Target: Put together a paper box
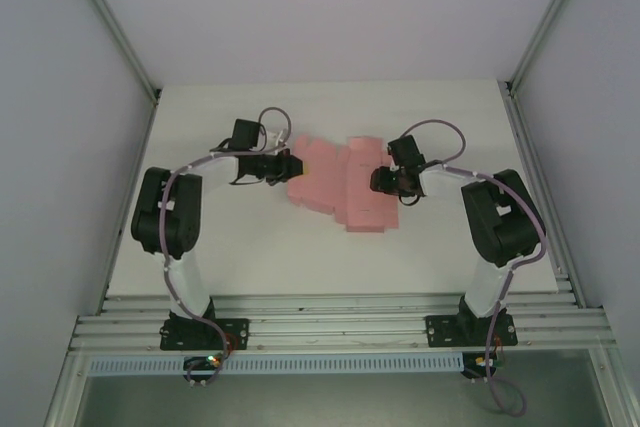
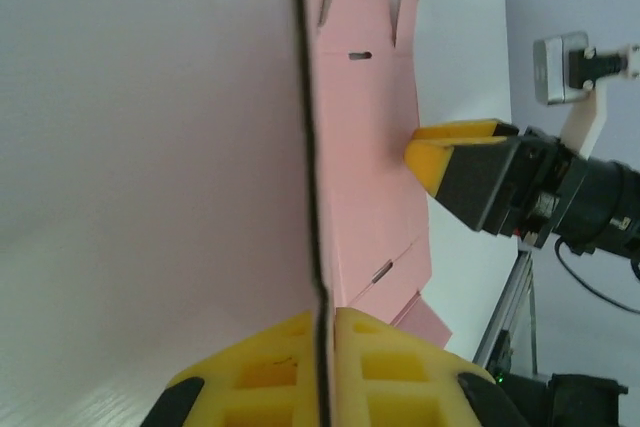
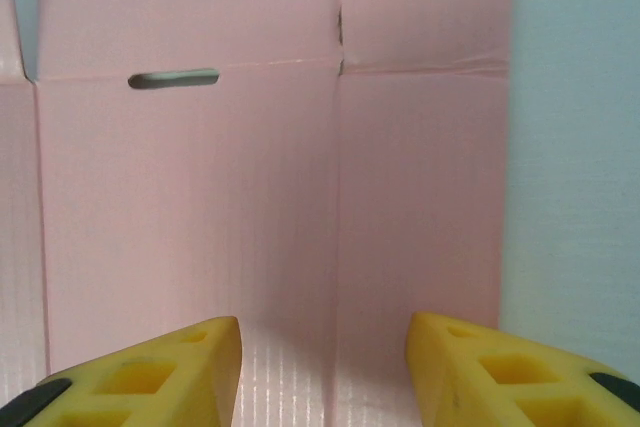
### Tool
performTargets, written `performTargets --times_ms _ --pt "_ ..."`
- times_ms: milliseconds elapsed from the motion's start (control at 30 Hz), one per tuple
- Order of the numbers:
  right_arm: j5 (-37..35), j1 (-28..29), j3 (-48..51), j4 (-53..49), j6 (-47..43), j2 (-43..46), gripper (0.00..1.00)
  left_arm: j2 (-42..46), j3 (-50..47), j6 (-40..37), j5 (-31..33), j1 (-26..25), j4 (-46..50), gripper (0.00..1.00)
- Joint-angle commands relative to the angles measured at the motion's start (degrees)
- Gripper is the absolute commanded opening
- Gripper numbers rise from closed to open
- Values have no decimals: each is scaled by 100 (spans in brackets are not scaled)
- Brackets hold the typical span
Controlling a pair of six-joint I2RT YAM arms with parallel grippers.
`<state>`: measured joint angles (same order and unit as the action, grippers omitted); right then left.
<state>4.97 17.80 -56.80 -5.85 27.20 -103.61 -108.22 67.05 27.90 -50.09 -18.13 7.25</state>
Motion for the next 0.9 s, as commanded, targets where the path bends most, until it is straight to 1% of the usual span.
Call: performTargets --times_ms 0,33,100,133,167,300,400,467,533,600,667,733,833,867 --pt "416 -63 356 -88 24 278 53 364 240 -408 111 -7 228 0" --pt "525 -120 424 24 69 488 54 459 301 -476 109 -10 256 0" --pt "769 -275 568 271 135 913 56 658 401 -662 -89 -30 259 0" --pt "898 -365 672 430 155 1150 60 804 401 -723 -246 -41 144 0" --pt "1015 -450 786 591 155 1402 63 938 385 -778 -417 -50 -9 0" --pt "1727 -919 1210 1057 203 2242 63 1483 222 -644 -918 -86 -767 0" --pt "2284 -1312 1526 1294 143 2849 67 1735 171 -311 -1610 -113 -1406 0" --pt "2562 -1512 1733 1362 -26 3292 69 1874 102 66 -2029 -162 -2082 0" --pt "2858 -1673 1844 1315 -153 3720 72 2023 22 560 -2250 -232 -2837 0" --pt "3082 -1783 1908 1267 -240 4099 75 2167 32 831 -2303 -291 -3194 0" --pt "3211 -1845 1982 1275 -290 4438 81 2286 177 785 -2292 -339 -2979 0" --pt "3287 -1905 2056 1373 -302 4720 84 2402 338 516 -2196 -392 -2474 0" --pt "3596 -1990 2116 1593 -253 4979 82 2574 457 125 -2042 -484 -1874 0" --pt "3738 -2008 2143 1718 -188 5032 78 2628 460 62 -2015 -512 -1786 0"
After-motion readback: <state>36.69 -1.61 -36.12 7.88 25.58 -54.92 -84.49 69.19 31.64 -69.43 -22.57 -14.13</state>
